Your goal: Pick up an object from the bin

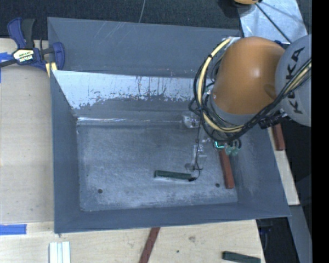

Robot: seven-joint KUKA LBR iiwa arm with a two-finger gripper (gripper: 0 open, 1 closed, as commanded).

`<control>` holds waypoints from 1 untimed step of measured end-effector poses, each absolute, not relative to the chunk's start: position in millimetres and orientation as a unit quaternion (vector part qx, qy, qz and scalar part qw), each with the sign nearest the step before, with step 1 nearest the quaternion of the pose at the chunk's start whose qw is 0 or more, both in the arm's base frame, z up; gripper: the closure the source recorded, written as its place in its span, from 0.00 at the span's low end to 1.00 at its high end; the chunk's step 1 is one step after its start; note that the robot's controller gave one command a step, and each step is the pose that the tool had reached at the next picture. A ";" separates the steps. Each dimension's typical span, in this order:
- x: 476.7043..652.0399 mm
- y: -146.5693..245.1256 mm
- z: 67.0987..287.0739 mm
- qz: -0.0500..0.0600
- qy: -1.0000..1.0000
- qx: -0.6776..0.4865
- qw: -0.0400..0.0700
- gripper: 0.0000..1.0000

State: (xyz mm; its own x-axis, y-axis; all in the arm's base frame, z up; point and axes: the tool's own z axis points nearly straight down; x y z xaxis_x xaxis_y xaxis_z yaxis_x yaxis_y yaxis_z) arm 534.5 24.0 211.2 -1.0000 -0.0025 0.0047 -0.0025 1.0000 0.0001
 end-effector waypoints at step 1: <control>536.2 23.9 215.3 0.000 -1.000 0.001 -0.002 0.00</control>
Offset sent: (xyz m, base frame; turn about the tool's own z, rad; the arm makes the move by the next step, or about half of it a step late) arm -0.0091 -0.0010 -0.1248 -0.1685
